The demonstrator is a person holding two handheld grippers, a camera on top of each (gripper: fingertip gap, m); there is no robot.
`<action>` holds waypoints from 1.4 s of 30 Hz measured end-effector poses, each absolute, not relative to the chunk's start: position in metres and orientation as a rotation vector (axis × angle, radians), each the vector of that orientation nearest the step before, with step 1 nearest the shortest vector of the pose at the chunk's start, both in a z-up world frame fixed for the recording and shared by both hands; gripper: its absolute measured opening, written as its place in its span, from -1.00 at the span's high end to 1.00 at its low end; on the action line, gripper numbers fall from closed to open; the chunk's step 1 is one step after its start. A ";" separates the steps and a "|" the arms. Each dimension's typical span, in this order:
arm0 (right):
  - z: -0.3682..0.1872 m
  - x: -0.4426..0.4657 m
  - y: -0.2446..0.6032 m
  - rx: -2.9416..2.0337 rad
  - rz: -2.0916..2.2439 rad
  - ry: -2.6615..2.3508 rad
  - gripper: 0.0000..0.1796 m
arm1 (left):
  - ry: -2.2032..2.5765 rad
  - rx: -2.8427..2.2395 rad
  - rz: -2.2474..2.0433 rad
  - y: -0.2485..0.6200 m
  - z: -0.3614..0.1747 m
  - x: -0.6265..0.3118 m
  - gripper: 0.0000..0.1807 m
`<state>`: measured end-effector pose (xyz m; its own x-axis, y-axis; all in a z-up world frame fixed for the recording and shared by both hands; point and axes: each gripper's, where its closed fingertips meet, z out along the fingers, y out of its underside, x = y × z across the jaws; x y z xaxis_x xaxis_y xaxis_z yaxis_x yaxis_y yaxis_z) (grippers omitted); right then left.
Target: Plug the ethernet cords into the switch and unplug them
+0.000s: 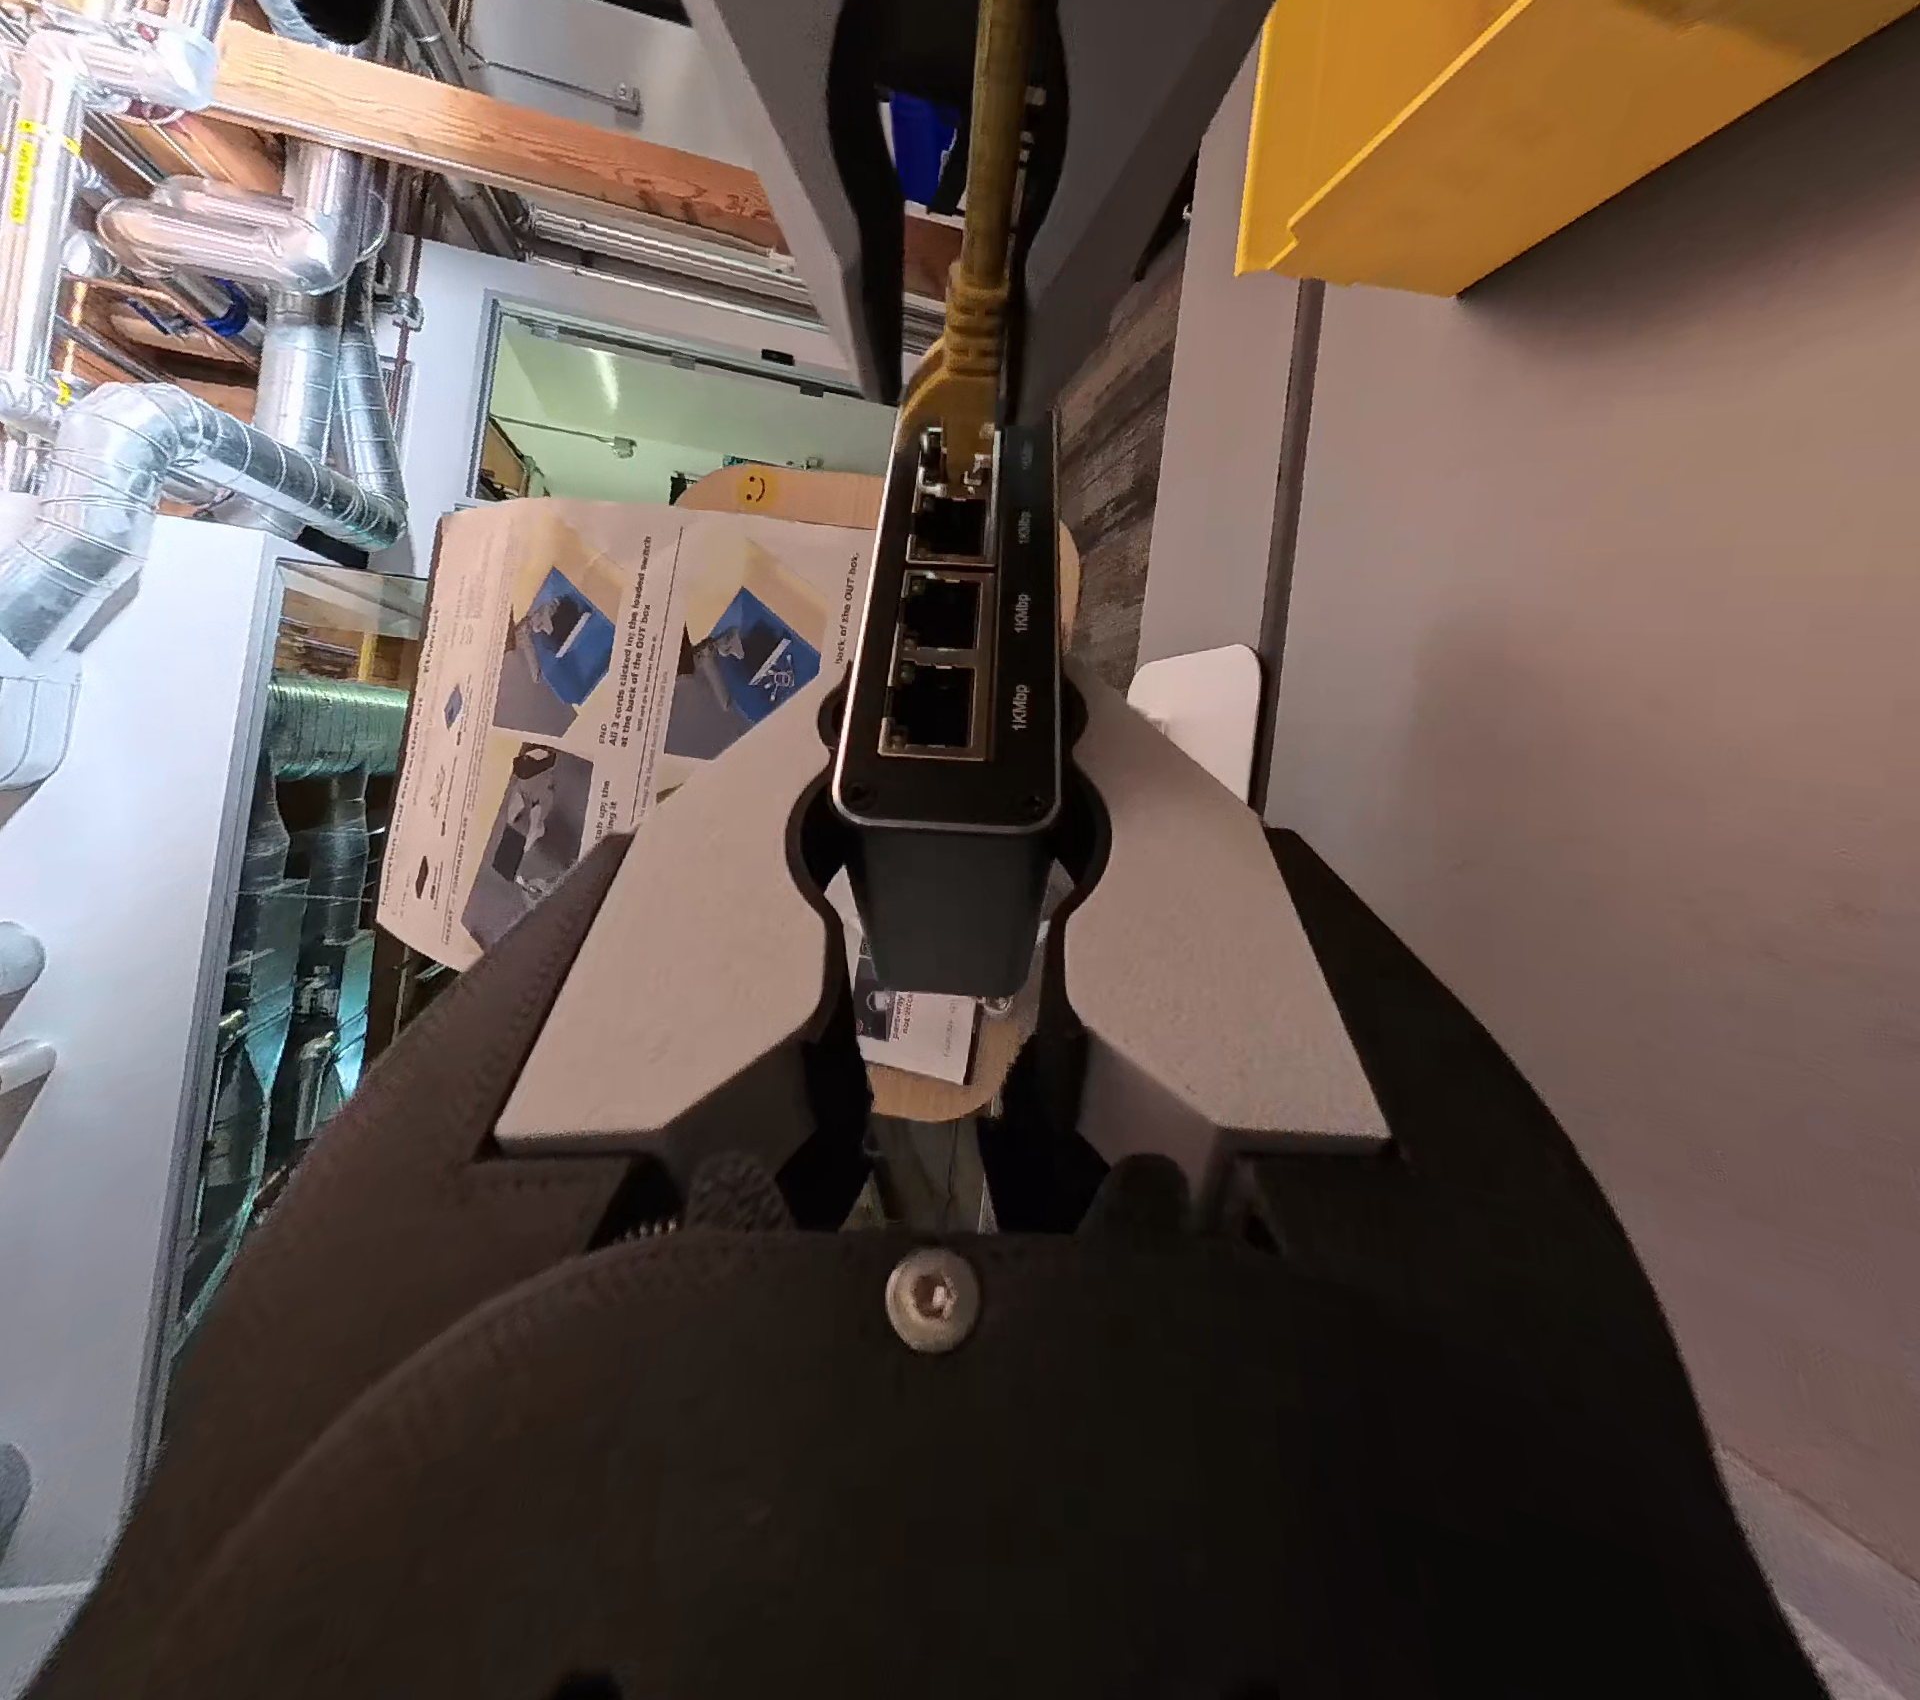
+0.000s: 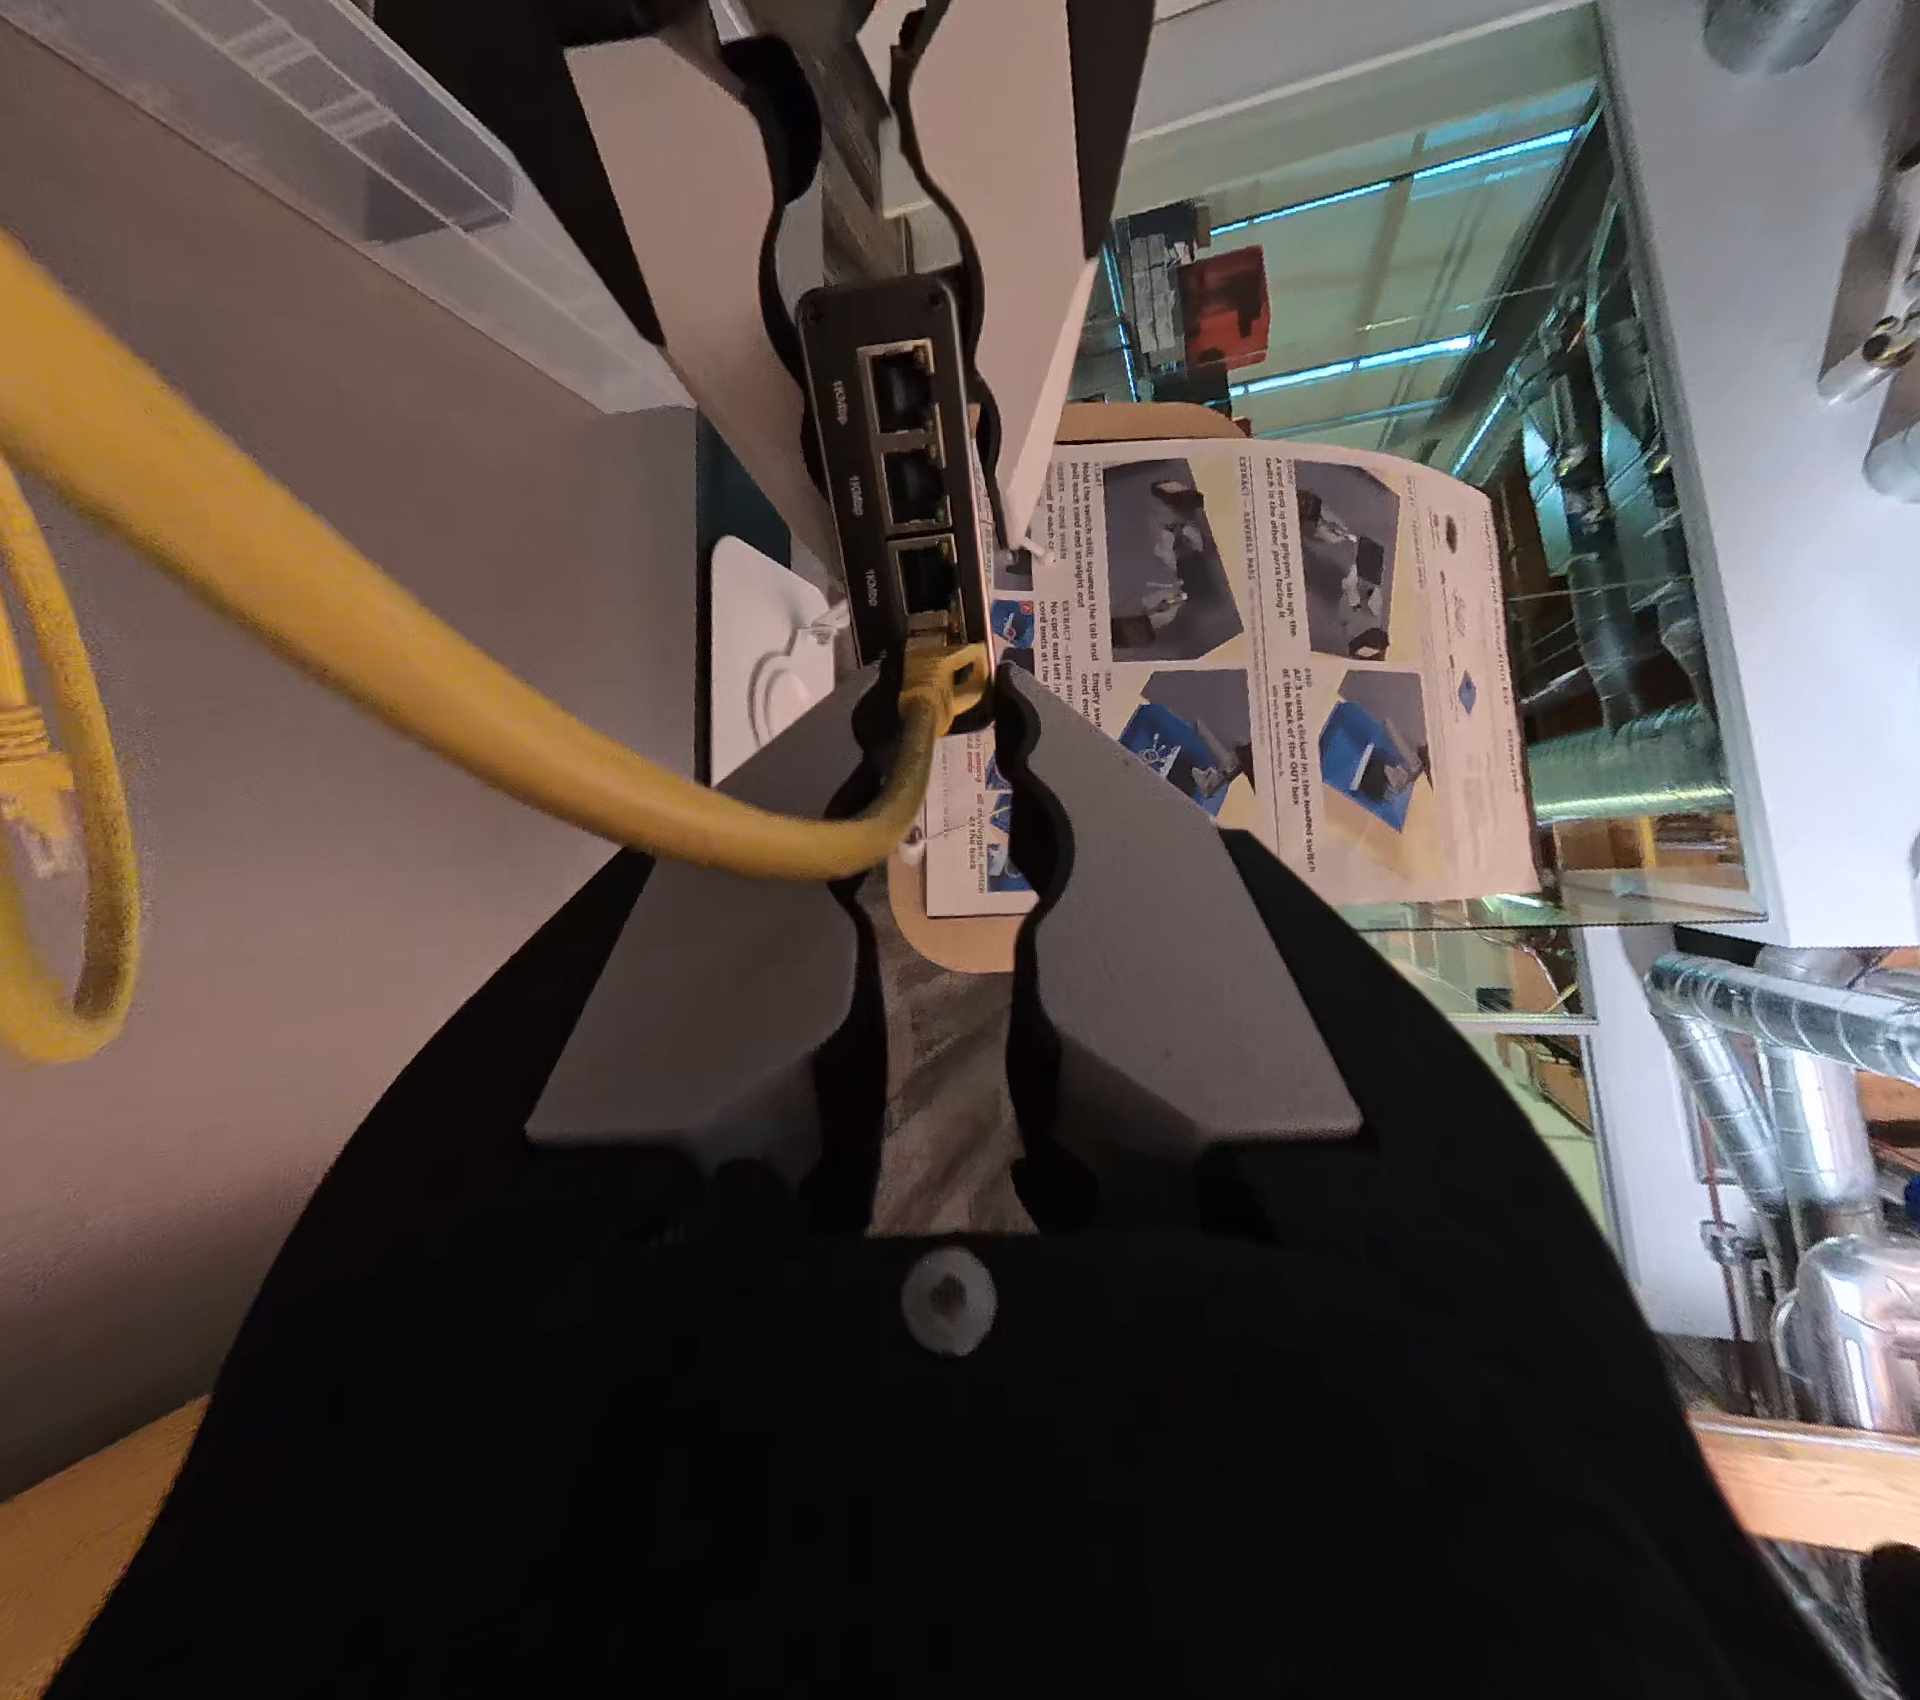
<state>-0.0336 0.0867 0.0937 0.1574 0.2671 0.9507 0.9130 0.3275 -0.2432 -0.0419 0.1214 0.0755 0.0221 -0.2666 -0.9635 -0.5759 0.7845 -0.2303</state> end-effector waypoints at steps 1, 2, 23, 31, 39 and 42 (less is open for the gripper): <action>0.093 -0.034 0.088 -1.187 -0.681 -1.369 0.83 | 1.570 -0.700 0.275 0.123 0.075 -0.043 0.63; 0.092 -0.034 0.089 -1.178 -0.688 -1.366 0.84 | 1.575 -0.702 0.277 0.123 0.074 -0.043 0.63; 0.070 -0.023 0.096 -1.208 -0.764 -1.412 0.82 | 1.628 -0.694 0.357 0.128 0.057 -0.034 0.64; 0.075 -0.024 0.094 -1.210 -0.795 -1.389 0.84 | 1.607 -0.675 0.355 0.125 0.061 -0.034 0.64; 0.085 -0.027 0.089 -1.169 -0.816 -1.359 0.84 | 1.576 -0.662 0.349 0.118 0.071 -0.035 0.64; 0.084 -0.026 0.088 -1.178 -0.807 -1.361 0.84 | 1.578 -0.660 0.363 0.118 0.071 -0.035 0.64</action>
<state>-0.0262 0.0884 0.0841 0.1045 0.1966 0.9749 0.9498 0.2711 -0.1565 -0.0351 0.1176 0.0707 -0.0091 -0.1969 -0.9804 -0.6053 0.7815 -0.1513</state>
